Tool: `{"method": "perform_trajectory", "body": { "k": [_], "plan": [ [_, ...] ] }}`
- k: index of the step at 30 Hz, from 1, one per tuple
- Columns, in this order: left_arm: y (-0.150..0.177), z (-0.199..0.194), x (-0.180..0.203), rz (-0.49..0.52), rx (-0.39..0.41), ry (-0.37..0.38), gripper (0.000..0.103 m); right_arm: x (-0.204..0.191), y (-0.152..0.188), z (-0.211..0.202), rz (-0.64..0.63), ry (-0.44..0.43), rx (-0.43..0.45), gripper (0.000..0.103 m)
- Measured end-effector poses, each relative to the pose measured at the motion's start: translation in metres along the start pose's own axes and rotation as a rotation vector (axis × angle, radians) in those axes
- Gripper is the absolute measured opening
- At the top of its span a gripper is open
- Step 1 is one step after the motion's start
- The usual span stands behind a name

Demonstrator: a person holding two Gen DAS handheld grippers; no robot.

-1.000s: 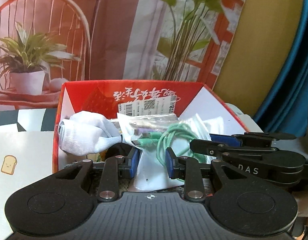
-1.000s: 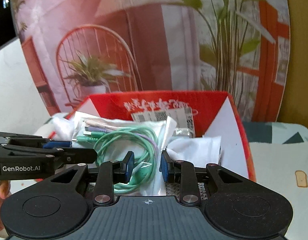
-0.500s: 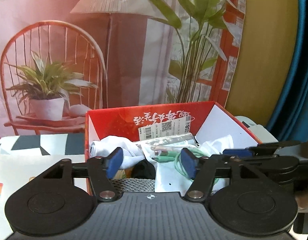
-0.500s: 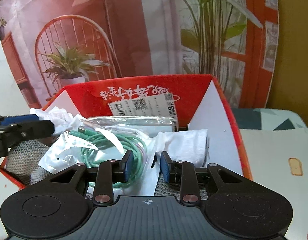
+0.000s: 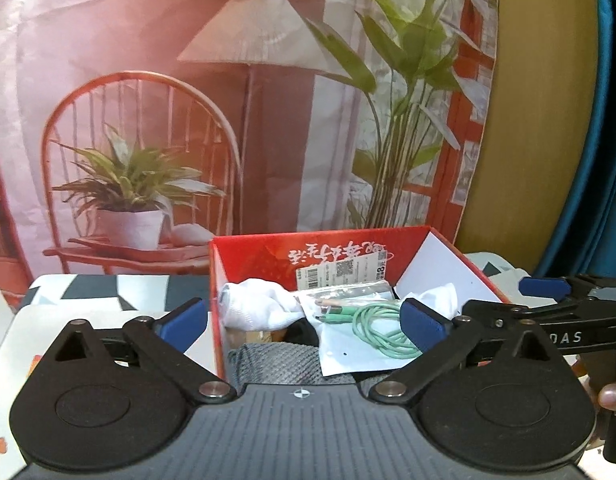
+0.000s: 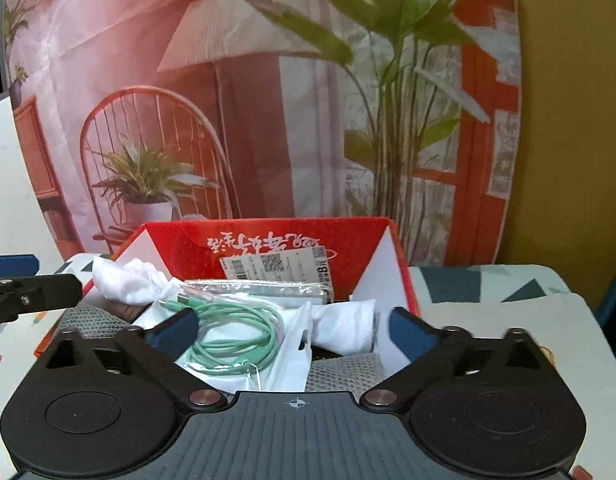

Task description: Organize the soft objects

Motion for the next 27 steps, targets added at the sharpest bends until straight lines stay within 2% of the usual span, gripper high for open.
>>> {"method": "perform_trajectory", "body": {
  "k": [4, 10, 18, 27],
  "plan": [
    [0.002, -0.02, -0.002, 0.003, 0.011, -0.019, 0.103, -0.002, 0.001, -0.016, 0.011, 0.006, 0.0, 0.103],
    [0.005, -0.047, -0.002, 0.012, 0.009, -0.114, 0.103, -0.01, 0.003, -0.039, 0.032, 0.015, -0.005, 0.103],
    [0.008, -0.092, -0.002, 0.028, 0.043, -0.184, 0.103, -0.033, 0.001, -0.076, 0.013, 0.025, 0.021, 0.103],
    [0.001, -0.158, -0.005, 0.006, 0.099, -0.197, 0.103, -0.061, -0.002, -0.133, 0.007, 0.047, 0.072, 0.103]
  ]
}}
Point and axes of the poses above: each gripper's, at about its wrist camera, not at the fingertips, and z roughly the way its jaws point, x to its right, y to its underside, the point moved 4 cm from there along z, roughly the way its jaws point, and after that the axes turned 6 degrees about -y, right-handed, at the moved point
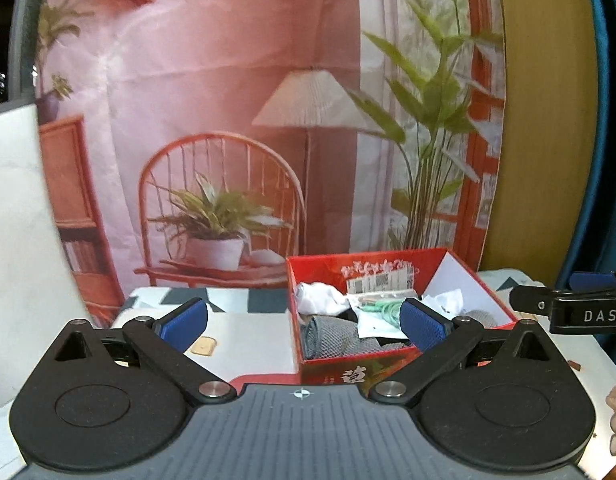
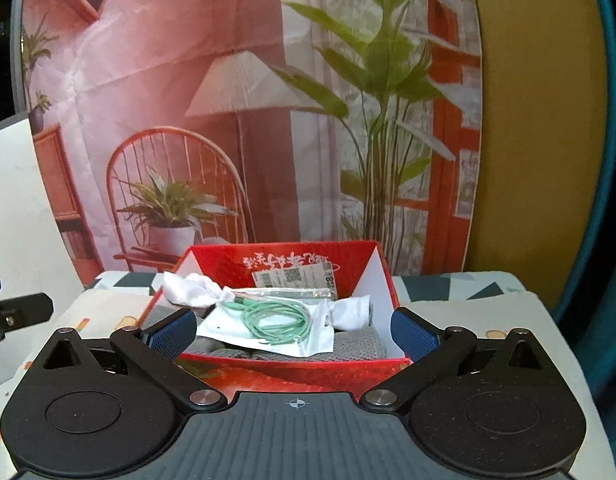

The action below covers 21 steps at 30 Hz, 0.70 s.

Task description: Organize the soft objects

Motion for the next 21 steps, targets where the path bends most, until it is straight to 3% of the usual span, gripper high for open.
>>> {"method": "perform_trajectory", "body": {
  "k": [13, 21],
  "plan": [
    [-0.001, -0.109, -0.011, -0.008, 0.085, -0.051, 0.103, -0.028, -0.006, -0.106, -0.013, 0.013, 0.1, 0.103],
    [0.006, -0.152, -0.018, -0.03, 0.119, -0.07, 0.103, -0.045, -0.002, -0.162, -0.023, 0.01, 0.154, 0.103]
  ]
}}
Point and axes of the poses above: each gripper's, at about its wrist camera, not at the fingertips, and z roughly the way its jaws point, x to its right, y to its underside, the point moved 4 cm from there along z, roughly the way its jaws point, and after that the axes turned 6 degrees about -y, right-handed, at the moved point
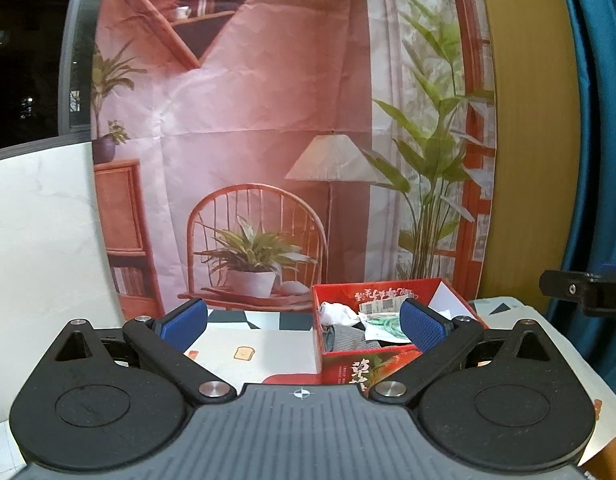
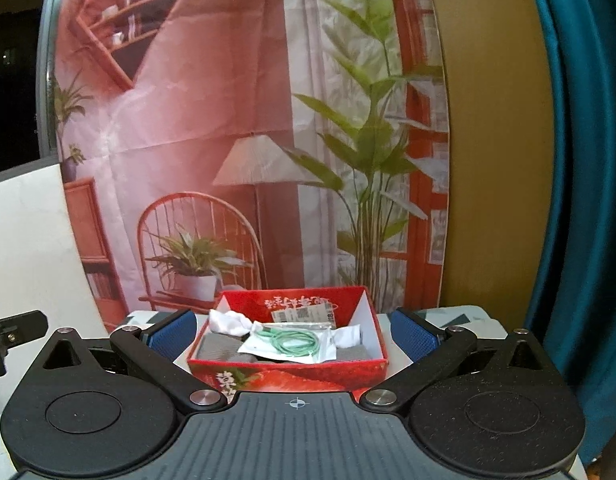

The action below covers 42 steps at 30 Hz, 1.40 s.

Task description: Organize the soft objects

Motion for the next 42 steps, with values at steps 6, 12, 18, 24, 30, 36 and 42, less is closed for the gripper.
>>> {"method": "perform_trajectory", "body": {
  "k": [6, 12, 18, 24, 30, 36, 42],
  "plan": [
    [0.006, -0.012, -0.004, -0.015, 0.009, -0.006, 0.103, -0.007, 0.009, -0.021, -0.009, 0.009, 0.001, 0.103],
    [0.01, -0.008, -0.005, -0.022, -0.003, -0.008, 0.103, -0.01, 0.014, -0.027, -0.018, 0.02, -0.002, 0.103],
    [0.011, -0.008, -0.006, -0.029, -0.011, -0.004, 0.103, -0.009, 0.016, -0.029, -0.017, 0.029, -0.001, 0.103],
    [0.013, -0.008, -0.007, -0.028, -0.016, -0.002, 0.103, -0.004, 0.018, -0.03, -0.004, 0.033, -0.007, 0.103],
    [0.015, -0.008, -0.007, -0.025, -0.021, 0.001, 0.103, -0.005, 0.019, -0.028, -0.007, 0.032, -0.01, 0.103],
    [0.017, -0.008, -0.009, -0.027, -0.025, 0.001, 0.103, -0.004, 0.019, -0.029, -0.005, 0.033, -0.01, 0.103],
    [0.017, -0.008, -0.01, -0.026, -0.026, 0.003, 0.103, -0.004, 0.019, -0.027, -0.005, 0.036, -0.014, 0.103]
  ]
}}
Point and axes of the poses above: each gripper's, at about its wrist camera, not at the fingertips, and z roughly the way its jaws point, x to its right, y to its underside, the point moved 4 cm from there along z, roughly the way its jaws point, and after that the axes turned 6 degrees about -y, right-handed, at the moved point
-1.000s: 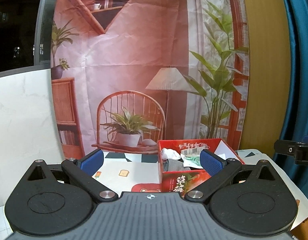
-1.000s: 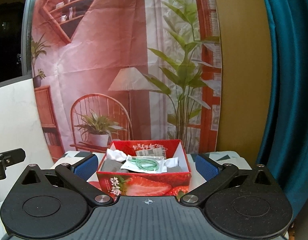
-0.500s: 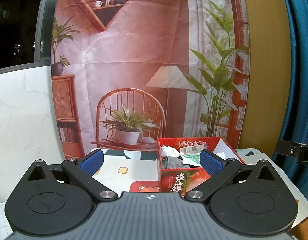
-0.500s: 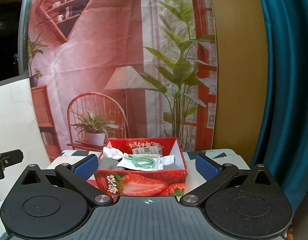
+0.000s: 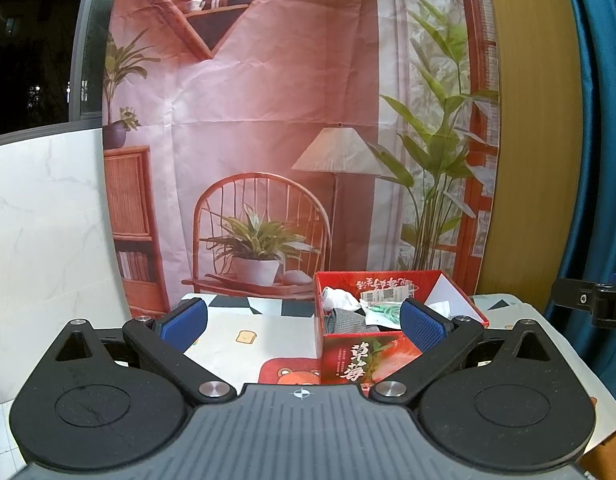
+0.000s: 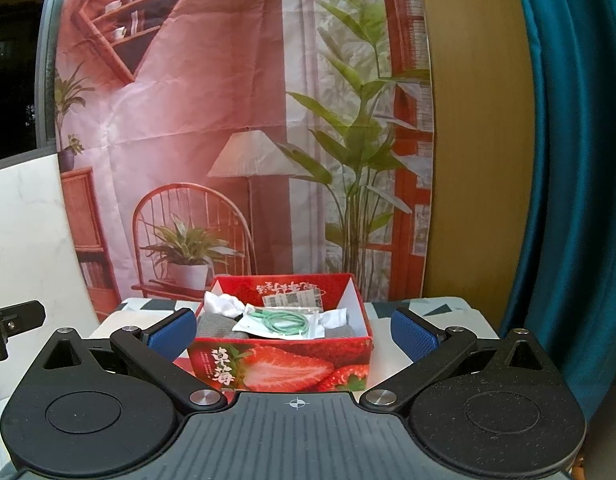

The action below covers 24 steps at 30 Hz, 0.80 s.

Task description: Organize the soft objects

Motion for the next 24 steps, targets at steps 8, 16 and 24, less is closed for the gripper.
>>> {"method": "perform_trajectory", "body": {
  "k": [8, 16, 24],
  "plan": [
    [0.0012, 0.0007, -0.0009, -0.001, -0.007, 0.003, 0.103, 0.0017, 0.0003, 0.0012, -0.002, 0.005, -0.004, 0.103],
    [0.0019, 0.002, -0.0011, -0.006, -0.014, 0.005, 0.103, 0.0023, 0.0005, 0.0013, -0.003, 0.004, -0.005, 0.103],
    [0.0018, 0.0021, -0.0006, -0.009, -0.014, 0.007, 0.103, 0.0037, 0.0009, 0.0017, -0.002, 0.005, -0.003, 0.103]
  ]
}}
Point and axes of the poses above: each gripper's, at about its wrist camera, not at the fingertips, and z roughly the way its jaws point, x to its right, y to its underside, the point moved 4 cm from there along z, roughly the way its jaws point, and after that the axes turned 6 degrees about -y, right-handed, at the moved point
